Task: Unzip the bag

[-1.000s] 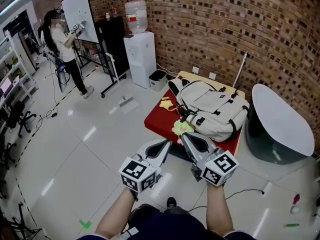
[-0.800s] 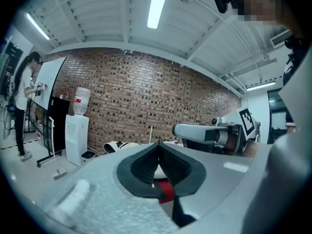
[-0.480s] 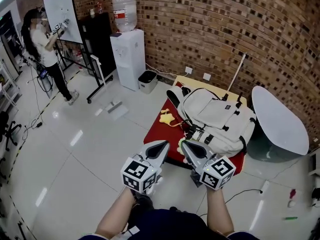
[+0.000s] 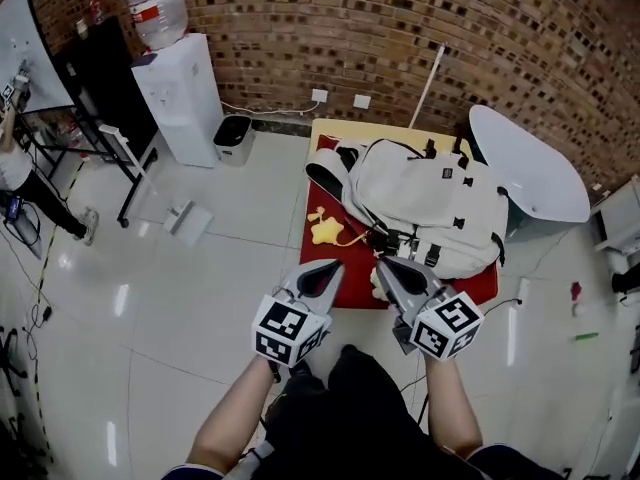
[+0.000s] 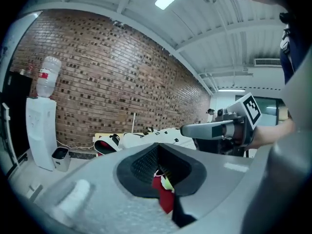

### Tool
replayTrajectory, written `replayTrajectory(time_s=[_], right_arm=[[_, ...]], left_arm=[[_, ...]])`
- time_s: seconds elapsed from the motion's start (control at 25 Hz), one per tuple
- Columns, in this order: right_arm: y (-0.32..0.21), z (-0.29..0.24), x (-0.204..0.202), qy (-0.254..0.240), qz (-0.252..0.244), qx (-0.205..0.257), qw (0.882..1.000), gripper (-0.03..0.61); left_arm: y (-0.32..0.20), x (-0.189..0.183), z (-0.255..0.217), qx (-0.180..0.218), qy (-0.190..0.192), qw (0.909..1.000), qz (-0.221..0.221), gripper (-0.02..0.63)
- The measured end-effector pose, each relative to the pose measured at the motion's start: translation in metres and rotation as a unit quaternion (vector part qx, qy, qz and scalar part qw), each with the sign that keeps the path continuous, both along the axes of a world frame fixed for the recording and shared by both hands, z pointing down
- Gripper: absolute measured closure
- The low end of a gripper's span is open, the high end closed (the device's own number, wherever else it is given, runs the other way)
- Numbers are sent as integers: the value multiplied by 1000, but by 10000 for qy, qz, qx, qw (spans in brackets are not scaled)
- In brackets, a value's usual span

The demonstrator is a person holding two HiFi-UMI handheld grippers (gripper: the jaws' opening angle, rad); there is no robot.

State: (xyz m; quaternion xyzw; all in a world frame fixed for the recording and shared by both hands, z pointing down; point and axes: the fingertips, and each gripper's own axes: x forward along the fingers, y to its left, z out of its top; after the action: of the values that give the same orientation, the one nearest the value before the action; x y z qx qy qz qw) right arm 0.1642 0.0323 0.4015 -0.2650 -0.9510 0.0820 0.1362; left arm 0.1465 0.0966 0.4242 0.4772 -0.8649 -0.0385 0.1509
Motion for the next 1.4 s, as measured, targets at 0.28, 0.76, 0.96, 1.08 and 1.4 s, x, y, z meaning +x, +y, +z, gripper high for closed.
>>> replayTrajectory(time_s=[0.28, 0.76, 0.96, 1.08, 1.4], right_arm=[[-29, 22, -33, 116, 930, 46, 9956, 575], [-97, 59, -81, 222, 2337, 268, 9717, 575], [-118, 68, -70, 445, 2833, 289, 9576, 575], [-122, 72, -60, 603, 3116, 389, 9475, 575], [-114, 91, -70, 1016, 3297, 839, 9349, 575]], left_arm=[[-38, -51, 31, -338, 329, 9959, 774, 611], [-101, -90, 112, -1622, 946, 9588, 2131, 552], [-119, -97, 135, -1901, 1096, 9481, 2301, 489], [-126, -93, 148, -1982, 1314, 9397, 2458, 456], [-136, -104, 172, -2489, 1306, 9247, 2569, 457]])
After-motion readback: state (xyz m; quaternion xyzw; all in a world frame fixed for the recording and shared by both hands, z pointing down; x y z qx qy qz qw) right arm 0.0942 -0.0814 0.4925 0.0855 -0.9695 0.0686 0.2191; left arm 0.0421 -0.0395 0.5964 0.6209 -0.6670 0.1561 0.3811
